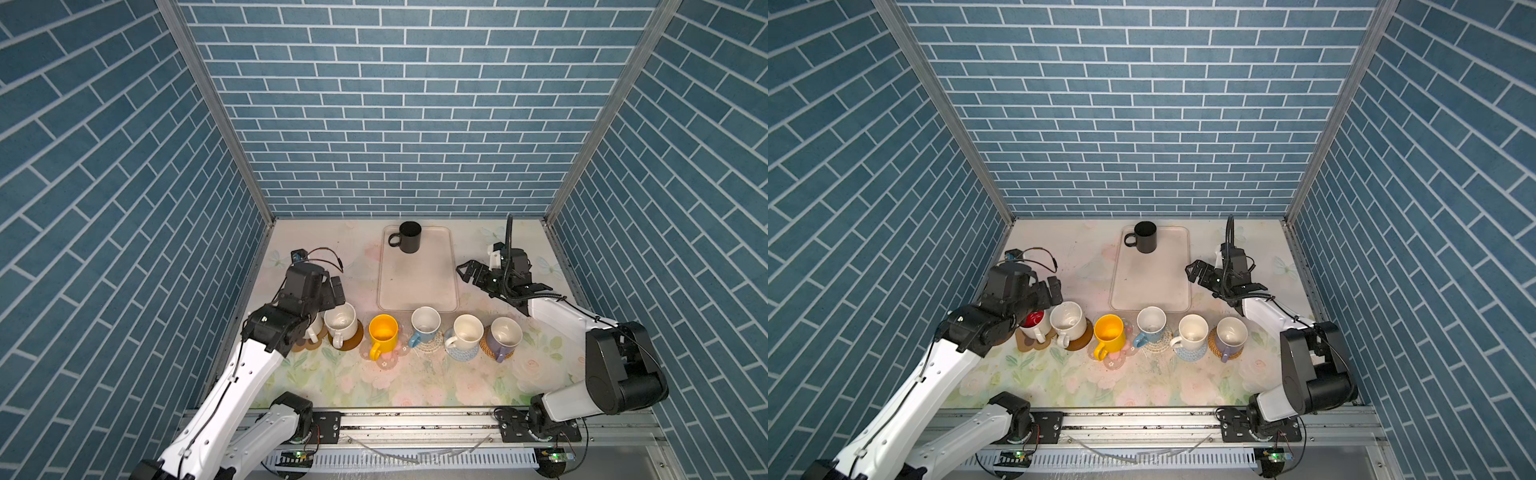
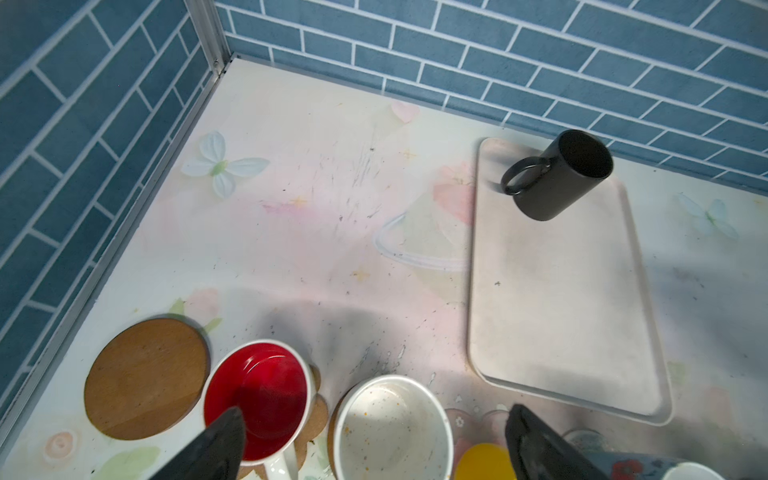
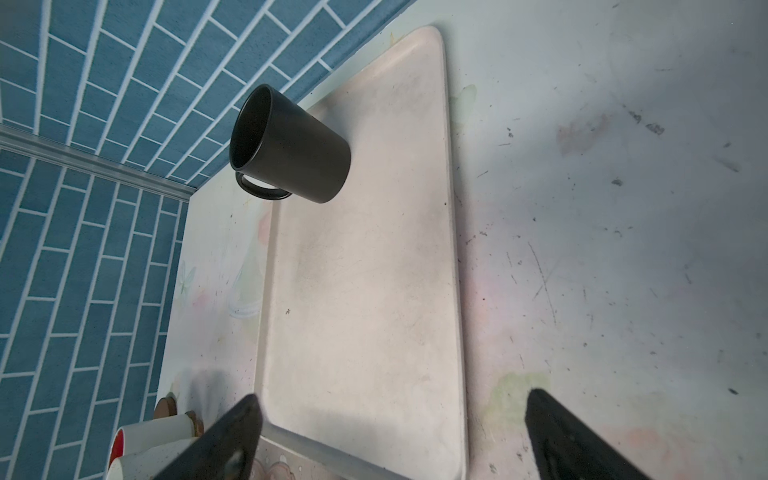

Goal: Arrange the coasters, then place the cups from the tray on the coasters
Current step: 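Raise left gripper and move it over the black mug on the tray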

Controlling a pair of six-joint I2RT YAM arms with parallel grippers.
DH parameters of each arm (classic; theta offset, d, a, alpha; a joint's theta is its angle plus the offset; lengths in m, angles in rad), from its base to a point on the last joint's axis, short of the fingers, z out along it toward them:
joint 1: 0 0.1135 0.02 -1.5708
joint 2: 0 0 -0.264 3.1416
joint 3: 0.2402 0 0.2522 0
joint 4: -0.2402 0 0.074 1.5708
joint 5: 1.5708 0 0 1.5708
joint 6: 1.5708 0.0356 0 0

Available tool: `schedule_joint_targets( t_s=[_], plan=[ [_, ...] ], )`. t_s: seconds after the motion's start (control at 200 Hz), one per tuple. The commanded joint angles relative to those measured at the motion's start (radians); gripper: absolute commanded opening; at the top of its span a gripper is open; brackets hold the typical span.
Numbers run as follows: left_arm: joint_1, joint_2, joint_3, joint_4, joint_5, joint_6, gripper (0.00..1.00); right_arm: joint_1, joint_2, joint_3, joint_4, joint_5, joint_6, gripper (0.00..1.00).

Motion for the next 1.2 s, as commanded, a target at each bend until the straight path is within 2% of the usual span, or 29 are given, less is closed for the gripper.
schedule_joint_targets(
  t_s=[0.0,0.17,0.26,0.32,0.6,0.72,0.865,1.02,1.195],
  plan=[
    [0.005,0.099,0.092,-0.091,0.057,0.014,0.99,-0.002,-0.020,-0.022,0.038,-0.027,0.013,0.99],
    [0.005,0.228,0.170,-0.020,0.140,0.055,0.99,-0.011,-0.036,-0.026,0.039,-0.028,0.012,0.99],
    [0.005,0.275,0.195,0.048,0.223,0.146,0.99,-0.017,-0.045,-0.028,0.039,-0.026,0.011,0.99],
    [0.005,0.315,0.222,0.072,0.234,0.174,0.99,-0.021,-0.044,-0.028,0.038,-0.026,0.010,0.99],
    [0.005,0.646,0.516,0.023,0.352,0.216,0.99,-0.040,-0.043,-0.030,0.038,-0.026,0.012,0.99],
    [0.005,0.745,0.619,0.003,0.370,0.258,0.99,-0.049,-0.038,-0.031,0.036,-0.021,0.010,0.99],
    [0.005,0.852,0.737,-0.022,0.390,0.367,0.99,-0.060,-0.020,-0.030,0.036,-0.021,0.010,0.99],
    [0.008,0.927,0.796,0.010,0.363,0.447,0.99,-0.073,0.016,-0.024,0.036,-0.023,0.008,0.99],
    [0.015,1.065,0.918,-0.005,0.406,0.509,0.99,-0.085,0.044,-0.013,0.026,-0.023,0.000,0.99]
  ],
)
